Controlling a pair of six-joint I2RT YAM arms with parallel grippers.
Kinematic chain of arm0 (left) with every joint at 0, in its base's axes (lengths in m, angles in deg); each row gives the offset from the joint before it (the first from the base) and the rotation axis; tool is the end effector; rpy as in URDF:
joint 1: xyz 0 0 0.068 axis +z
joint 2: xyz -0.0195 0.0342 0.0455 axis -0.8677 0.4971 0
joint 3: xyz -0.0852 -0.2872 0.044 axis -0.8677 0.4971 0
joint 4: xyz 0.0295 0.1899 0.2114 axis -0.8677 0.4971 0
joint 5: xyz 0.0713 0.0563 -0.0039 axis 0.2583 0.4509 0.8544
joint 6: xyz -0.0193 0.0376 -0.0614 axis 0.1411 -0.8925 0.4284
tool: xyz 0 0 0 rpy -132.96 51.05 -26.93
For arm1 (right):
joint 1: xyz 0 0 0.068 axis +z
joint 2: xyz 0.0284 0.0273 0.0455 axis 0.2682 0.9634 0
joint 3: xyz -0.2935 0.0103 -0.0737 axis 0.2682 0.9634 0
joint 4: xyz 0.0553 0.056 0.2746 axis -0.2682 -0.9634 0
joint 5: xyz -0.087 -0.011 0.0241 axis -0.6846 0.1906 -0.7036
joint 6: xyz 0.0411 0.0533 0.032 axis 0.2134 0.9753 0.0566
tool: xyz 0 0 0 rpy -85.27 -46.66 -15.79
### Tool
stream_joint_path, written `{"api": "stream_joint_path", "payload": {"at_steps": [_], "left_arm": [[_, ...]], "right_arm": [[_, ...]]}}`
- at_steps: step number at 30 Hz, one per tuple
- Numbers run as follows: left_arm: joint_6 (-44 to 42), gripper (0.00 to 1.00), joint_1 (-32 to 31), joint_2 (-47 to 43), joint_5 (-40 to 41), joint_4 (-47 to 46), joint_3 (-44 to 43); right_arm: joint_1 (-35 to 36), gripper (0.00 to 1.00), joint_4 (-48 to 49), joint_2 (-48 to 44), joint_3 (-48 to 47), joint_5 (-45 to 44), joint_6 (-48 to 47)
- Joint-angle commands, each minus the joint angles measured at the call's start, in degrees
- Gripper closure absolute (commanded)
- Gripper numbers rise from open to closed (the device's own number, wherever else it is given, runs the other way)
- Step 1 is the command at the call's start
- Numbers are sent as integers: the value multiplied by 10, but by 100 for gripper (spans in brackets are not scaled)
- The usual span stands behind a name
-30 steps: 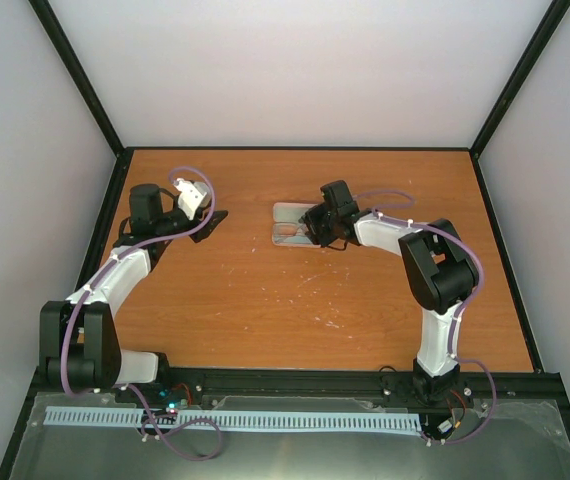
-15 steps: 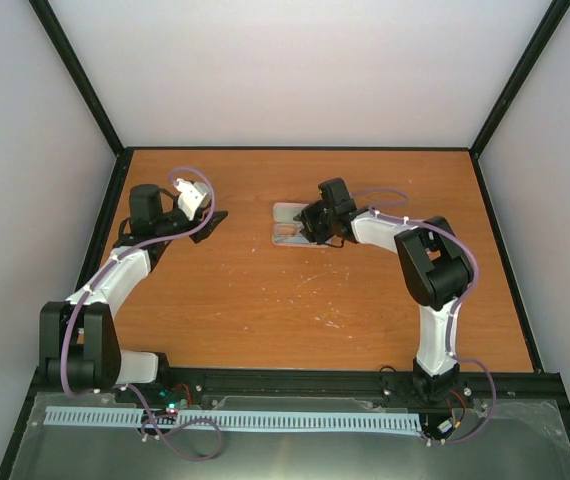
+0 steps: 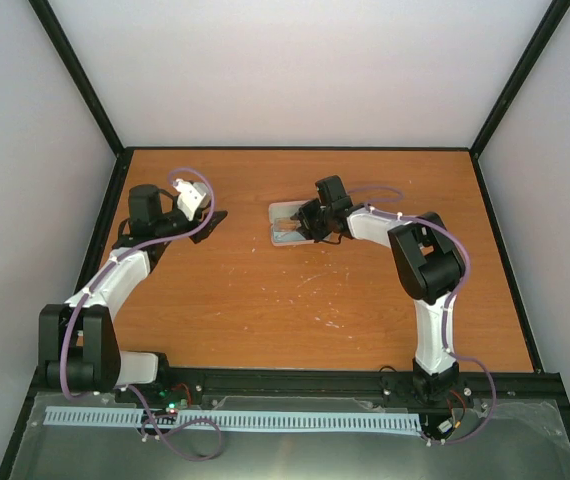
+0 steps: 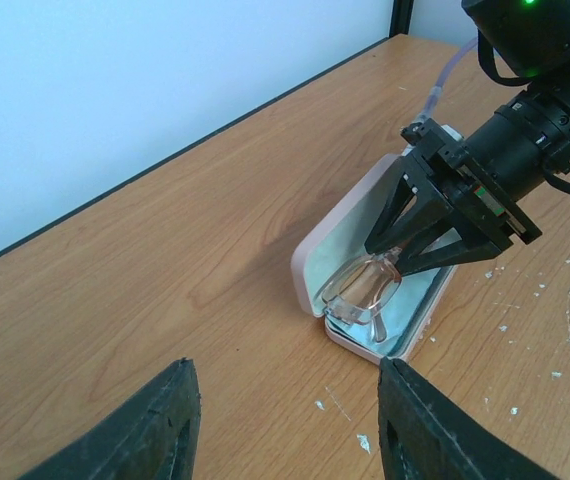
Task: Organize the sunglasses
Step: Adjust the sunglasses in the sunglasses case.
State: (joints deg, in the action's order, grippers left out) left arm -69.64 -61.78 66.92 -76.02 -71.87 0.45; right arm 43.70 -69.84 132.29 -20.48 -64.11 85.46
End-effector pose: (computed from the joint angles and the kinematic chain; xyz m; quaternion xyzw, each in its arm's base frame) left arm 0.3170 -0.0503 0.2601 0.3319 0.7474 -0.2196 0.5319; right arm 0.4202 0.2506 0.1401 0.3645 0.8411 0.3951 0.0602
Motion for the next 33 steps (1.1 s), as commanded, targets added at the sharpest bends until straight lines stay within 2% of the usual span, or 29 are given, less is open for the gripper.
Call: {"api": "stream_joint_path", "payload": {"at_steps": [1, 19, 28, 33], "left_arm": [[5, 50, 6, -13, -2, -9, 5], [10, 50, 6, -12, -9, -15, 9], [8, 50, 6, -12, -9, -16, 9], [7, 50, 6, -13, -8, -17, 7]], "right_arm": [[3, 68, -38, 36, -4, 24, 5], [6, 71, -106, 16, 19, 61, -27], [7, 58, -135, -31, -6, 45, -39], [4, 53, -139, -16, -33, 42, -36]]}}
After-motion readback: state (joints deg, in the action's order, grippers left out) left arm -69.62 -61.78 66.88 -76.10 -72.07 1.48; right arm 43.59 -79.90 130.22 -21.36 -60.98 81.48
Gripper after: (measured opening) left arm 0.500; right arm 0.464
